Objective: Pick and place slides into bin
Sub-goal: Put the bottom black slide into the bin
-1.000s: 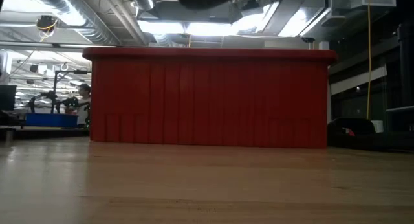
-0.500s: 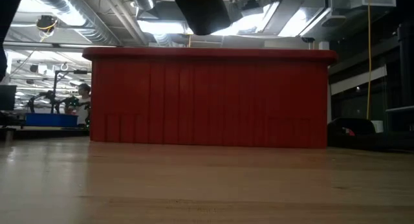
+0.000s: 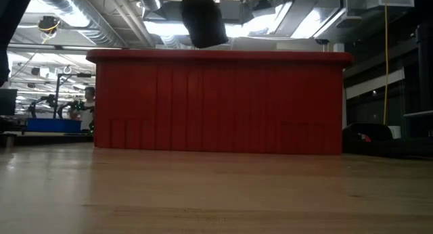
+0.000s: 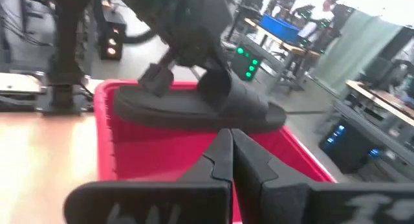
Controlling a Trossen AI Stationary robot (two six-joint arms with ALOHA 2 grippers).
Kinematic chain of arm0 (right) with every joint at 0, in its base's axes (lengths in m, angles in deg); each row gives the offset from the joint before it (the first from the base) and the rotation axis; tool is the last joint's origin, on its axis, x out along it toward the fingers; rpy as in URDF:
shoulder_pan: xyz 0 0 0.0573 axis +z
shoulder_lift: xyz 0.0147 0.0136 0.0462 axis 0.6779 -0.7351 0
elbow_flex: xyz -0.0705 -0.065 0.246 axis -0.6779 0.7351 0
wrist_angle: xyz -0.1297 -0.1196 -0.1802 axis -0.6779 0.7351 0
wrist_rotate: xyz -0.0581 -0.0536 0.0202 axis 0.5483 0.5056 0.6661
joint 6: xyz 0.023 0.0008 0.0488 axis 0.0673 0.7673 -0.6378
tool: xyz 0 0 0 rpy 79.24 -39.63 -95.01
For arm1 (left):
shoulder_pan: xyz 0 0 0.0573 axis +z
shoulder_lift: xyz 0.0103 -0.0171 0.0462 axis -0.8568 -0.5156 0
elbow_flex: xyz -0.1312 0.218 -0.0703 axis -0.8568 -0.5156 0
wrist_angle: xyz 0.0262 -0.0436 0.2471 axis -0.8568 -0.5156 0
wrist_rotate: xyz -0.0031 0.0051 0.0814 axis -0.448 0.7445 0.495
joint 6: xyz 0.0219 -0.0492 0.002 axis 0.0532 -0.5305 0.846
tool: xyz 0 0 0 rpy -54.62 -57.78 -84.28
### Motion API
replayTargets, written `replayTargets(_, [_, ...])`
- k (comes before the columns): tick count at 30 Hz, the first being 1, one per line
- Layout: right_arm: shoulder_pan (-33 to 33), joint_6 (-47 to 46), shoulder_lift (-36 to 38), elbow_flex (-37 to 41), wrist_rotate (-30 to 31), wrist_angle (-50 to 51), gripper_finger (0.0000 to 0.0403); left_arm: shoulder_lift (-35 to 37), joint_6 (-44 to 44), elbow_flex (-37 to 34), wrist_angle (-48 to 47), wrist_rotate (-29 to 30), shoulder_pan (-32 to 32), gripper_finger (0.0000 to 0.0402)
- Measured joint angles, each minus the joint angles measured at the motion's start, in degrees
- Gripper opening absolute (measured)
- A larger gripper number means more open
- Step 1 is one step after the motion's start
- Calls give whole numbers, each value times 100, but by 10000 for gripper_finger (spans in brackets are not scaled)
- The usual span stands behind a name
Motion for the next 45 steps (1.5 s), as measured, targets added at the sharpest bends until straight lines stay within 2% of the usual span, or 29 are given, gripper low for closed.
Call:
replayTargets(4, [-239,0,0,0,2,174,5,0,162,0,106,-262,199,4])
replayTargets(15, [-560,-4,0,0,2,169,5,0,299,0,200,-313,448,4])
replayTargets(21, [-584,-29,0,0,2,167,5,-68,337,-2,369,-764,633,4])
replayTargets(45, [-584,-24,-2,-2,2,420,5,-219,405,-4,390,-1053,1238,4])
